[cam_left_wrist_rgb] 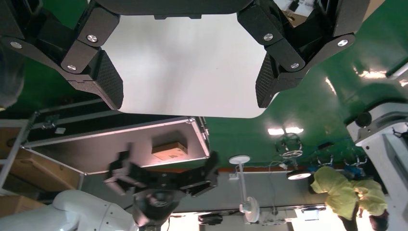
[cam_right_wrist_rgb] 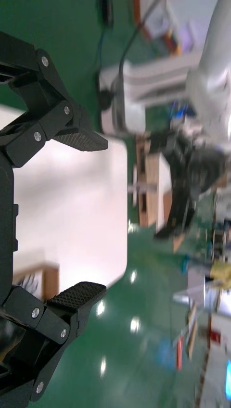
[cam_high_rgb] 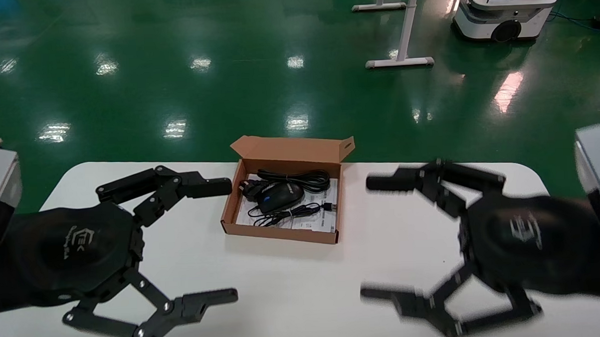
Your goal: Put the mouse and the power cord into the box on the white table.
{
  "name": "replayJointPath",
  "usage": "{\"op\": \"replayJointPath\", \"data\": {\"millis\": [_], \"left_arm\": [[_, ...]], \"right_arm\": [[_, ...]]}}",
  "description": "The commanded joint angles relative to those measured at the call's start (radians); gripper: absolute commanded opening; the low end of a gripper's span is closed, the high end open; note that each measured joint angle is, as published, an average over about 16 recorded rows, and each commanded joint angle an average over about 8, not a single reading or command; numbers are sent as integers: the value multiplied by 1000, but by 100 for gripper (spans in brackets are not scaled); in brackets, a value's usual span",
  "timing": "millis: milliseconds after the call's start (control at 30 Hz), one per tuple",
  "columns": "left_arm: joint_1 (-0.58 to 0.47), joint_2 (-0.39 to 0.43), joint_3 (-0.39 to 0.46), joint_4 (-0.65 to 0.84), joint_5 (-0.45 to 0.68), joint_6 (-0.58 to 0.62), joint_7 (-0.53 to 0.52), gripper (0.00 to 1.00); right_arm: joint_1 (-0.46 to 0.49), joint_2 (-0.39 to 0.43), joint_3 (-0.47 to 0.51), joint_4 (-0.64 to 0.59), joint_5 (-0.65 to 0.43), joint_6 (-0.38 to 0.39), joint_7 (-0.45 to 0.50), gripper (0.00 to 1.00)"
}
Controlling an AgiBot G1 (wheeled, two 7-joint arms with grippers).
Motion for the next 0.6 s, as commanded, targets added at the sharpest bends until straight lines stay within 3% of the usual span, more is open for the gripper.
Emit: {"op": "replayJointPath", "data": {"millis": [33,600], "left_arm": [[14,-17,-15,-29,-13,11,-19,100],[11,-12,-11,-17,-11,8,-15,100]], "right_arm": [[-22,9,10,37,21,-12,26,100],[-17,7,8,26,16,-9,20,100]]}}
